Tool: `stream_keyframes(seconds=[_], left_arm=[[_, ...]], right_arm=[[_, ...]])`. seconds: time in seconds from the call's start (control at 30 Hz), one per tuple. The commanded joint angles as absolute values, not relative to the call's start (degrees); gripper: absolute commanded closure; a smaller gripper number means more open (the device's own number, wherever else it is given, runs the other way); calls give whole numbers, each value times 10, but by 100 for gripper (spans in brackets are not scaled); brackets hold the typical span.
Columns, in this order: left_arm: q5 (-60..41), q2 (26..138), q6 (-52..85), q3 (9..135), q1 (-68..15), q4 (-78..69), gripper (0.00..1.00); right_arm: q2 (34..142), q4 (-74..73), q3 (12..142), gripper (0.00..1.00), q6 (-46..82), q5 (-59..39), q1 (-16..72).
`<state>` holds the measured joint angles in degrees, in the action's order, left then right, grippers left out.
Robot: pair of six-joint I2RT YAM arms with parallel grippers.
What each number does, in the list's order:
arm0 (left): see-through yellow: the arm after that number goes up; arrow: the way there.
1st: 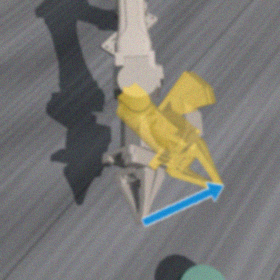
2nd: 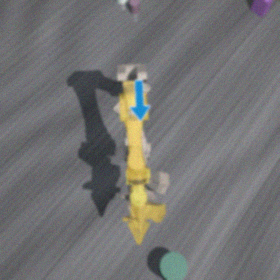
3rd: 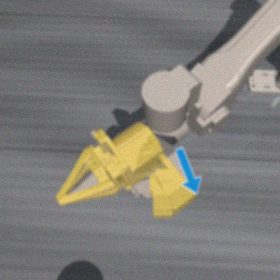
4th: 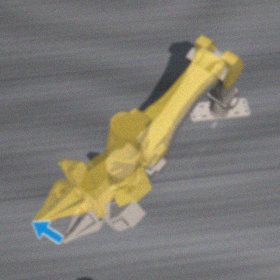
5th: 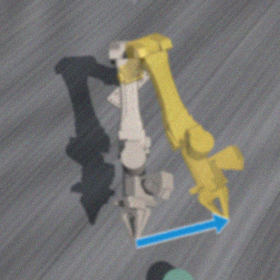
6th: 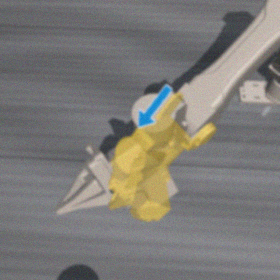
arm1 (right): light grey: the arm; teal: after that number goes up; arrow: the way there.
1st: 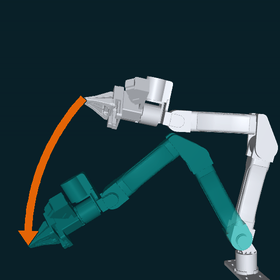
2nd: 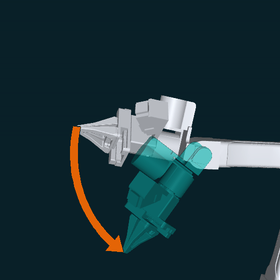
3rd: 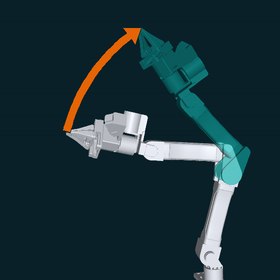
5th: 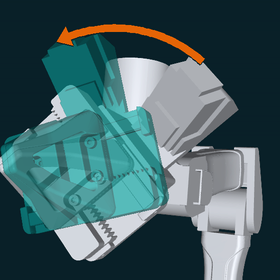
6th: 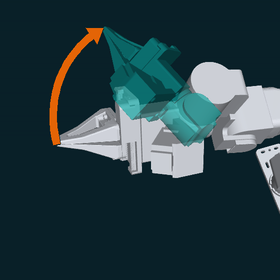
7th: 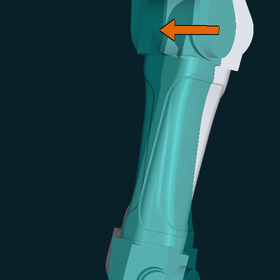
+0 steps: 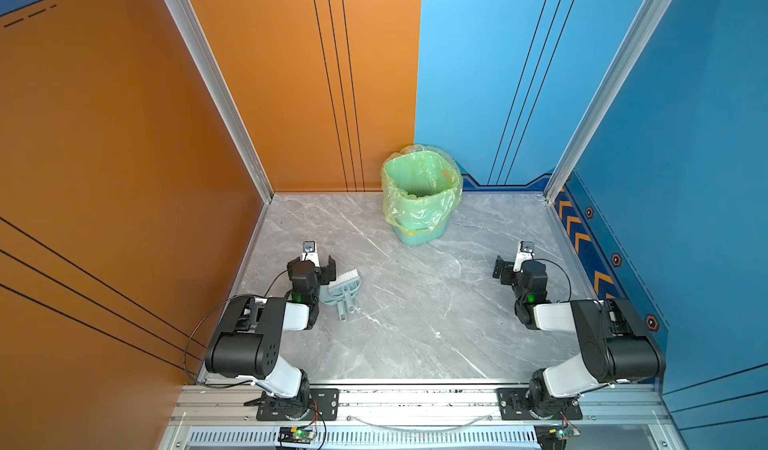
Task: Sweep away the paper scraps from the table
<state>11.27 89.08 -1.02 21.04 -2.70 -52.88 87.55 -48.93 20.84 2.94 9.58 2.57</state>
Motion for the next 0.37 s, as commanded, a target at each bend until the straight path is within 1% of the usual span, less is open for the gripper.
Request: stream_keyframes(seconds=[0.0, 0.33], left_arm=[[115, 895, -5, 219, -30, -524, 2], [113, 895, -3, 219, -25, -524, 3]], right_arm=[[877, -494, 219, 0, 31, 93, 22], [877, -494, 219, 0, 31, 93, 22]])
